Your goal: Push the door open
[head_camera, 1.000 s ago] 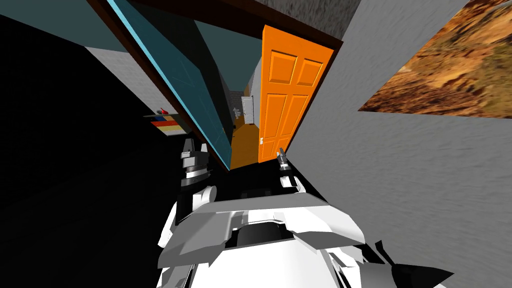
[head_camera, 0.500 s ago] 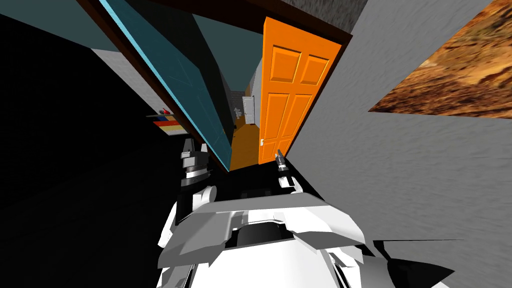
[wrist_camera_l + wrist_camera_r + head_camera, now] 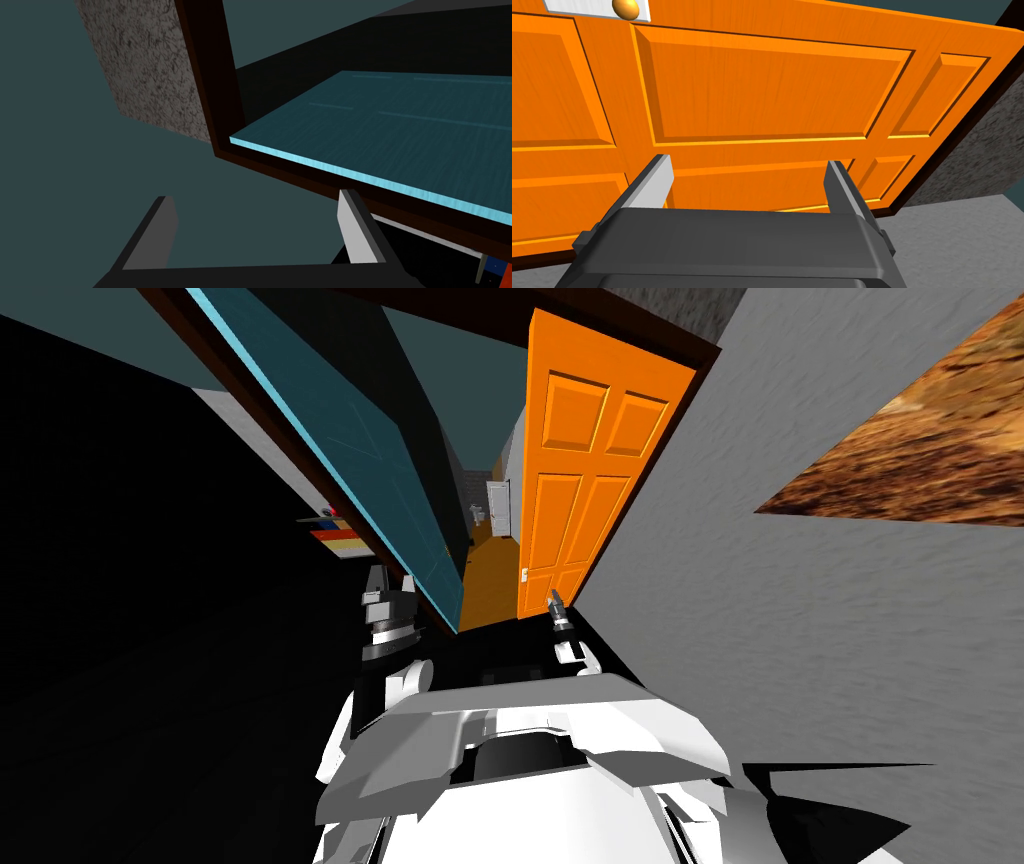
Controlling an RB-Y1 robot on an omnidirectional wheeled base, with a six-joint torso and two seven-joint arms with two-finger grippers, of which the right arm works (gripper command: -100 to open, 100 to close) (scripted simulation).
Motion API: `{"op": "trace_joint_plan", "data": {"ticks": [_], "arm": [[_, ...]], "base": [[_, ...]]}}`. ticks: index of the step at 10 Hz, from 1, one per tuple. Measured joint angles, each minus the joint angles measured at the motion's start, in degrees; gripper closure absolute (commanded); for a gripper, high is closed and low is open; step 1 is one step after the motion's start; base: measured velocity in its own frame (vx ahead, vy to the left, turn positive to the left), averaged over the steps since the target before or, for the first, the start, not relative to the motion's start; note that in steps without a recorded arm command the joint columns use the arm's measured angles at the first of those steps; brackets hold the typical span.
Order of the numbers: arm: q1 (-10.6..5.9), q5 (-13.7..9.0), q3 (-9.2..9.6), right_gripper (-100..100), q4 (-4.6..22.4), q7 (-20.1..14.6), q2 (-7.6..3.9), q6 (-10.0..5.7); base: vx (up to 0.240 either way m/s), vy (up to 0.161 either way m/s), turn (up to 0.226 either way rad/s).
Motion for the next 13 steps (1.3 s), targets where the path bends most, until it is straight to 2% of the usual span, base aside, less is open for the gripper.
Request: {"op": "trace_joint_plan", "data": {"ticks": [4,6,13], "arm": [[-1.62,-0.24,0.45,-100,4.55,0.58,0.48,-1.18],[-2.87,-0.43,0.64,-100,8.07,0.92,0.78,-2.30],[-6.12,-1.03,1.54,-100,16.85,1.82,1.83,-4.15]], "base": [[0.081,-0.036,0.031],[0.093,-0.032,0.031],[0.092,-0.037,0.032]]}}
